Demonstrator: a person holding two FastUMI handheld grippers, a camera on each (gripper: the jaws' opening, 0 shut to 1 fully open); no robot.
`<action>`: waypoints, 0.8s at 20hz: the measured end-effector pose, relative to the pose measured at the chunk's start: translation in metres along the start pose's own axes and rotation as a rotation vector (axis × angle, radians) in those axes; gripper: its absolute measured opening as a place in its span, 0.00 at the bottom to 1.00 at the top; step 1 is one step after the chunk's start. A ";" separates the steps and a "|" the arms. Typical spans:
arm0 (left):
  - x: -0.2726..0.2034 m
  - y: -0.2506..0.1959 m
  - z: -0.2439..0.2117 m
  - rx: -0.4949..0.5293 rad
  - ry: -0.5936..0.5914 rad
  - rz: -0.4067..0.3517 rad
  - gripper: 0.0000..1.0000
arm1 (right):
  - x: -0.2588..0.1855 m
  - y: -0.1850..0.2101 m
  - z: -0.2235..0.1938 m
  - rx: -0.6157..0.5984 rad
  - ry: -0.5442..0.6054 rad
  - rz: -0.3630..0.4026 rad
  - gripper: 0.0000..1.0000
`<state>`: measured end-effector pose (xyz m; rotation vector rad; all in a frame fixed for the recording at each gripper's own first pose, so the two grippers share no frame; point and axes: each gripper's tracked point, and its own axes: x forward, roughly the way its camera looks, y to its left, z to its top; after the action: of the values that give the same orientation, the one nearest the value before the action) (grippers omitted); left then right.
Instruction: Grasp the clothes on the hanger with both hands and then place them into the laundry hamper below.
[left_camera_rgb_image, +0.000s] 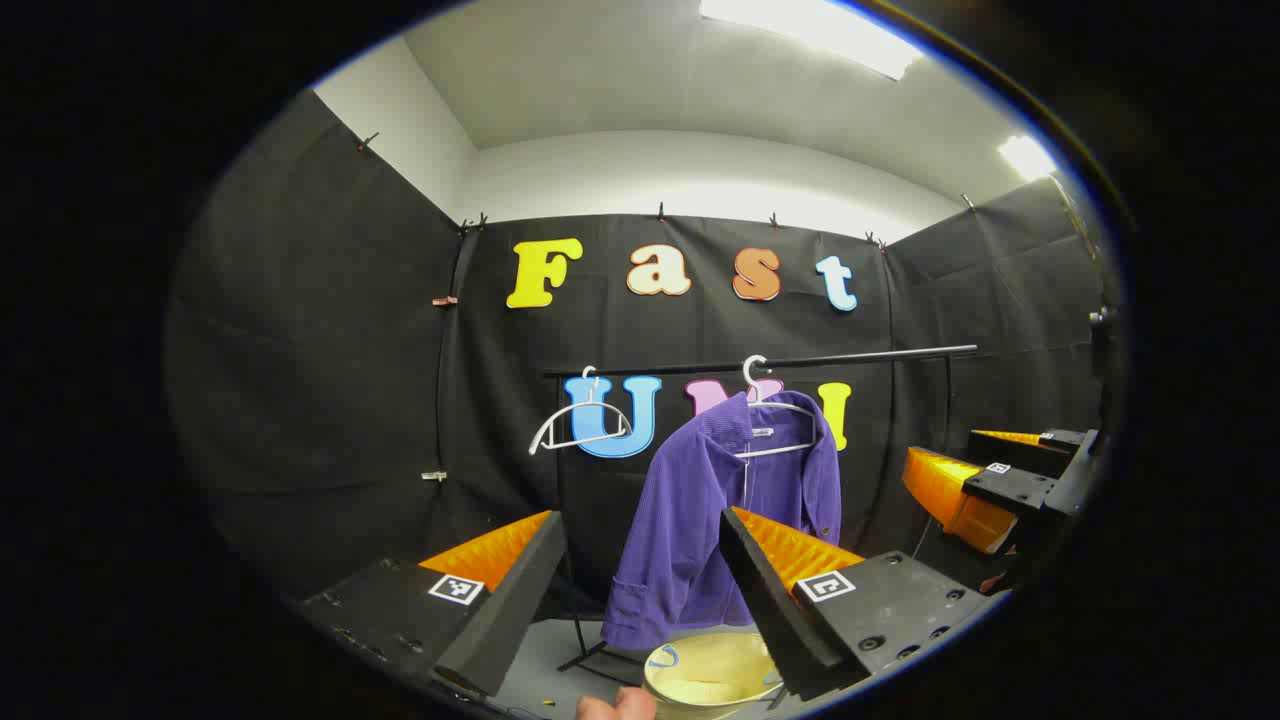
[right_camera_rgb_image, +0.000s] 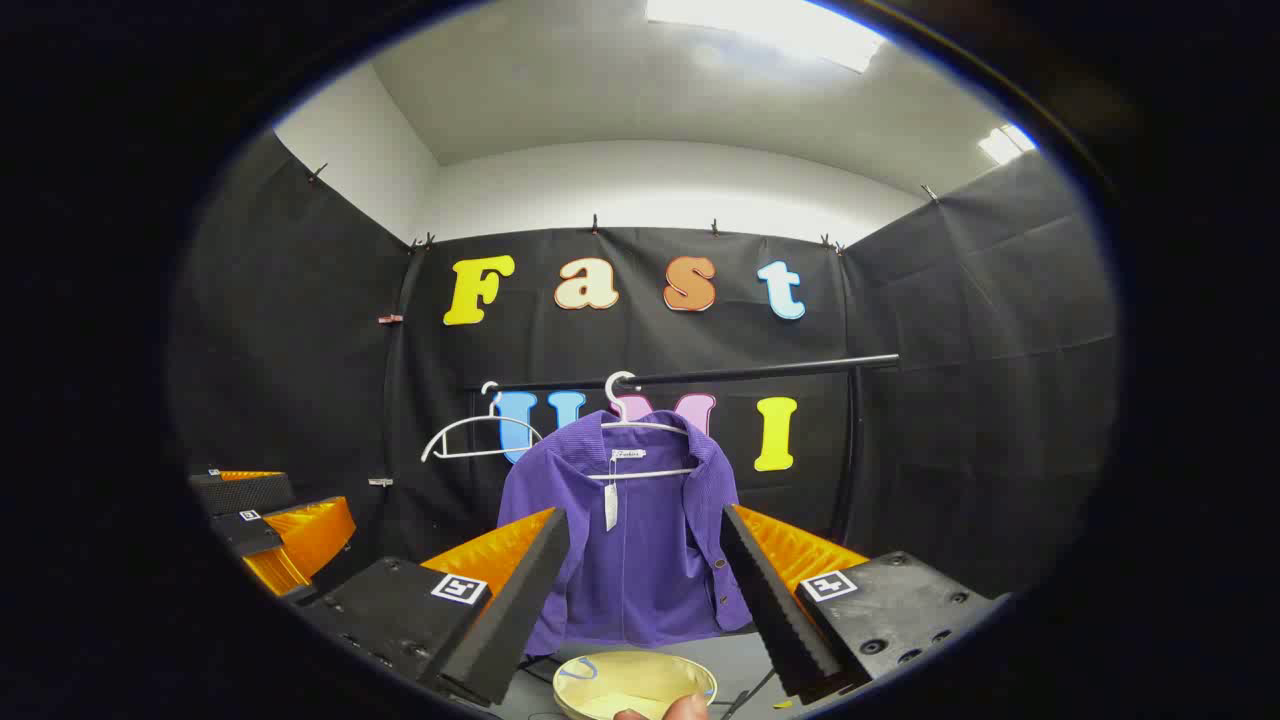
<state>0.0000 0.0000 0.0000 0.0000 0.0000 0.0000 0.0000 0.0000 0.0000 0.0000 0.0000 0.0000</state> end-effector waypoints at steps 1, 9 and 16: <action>-0.001 0.000 0.000 0.001 0.000 0.000 0.98 | -0.001 0.001 0.000 -0.001 0.001 0.001 0.95; -0.005 0.000 -0.001 0.009 0.002 0.002 0.98 | -0.005 0.008 -0.002 0.006 0.010 0.015 0.98; -0.007 0.005 0.002 0.007 -0.003 0.013 0.98 | -0.008 0.014 -0.007 0.013 0.027 0.026 0.95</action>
<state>-0.0067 0.0048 0.0022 0.0065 -0.0031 0.0127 -0.0075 0.0141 -0.0065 0.0129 0.0270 0.0257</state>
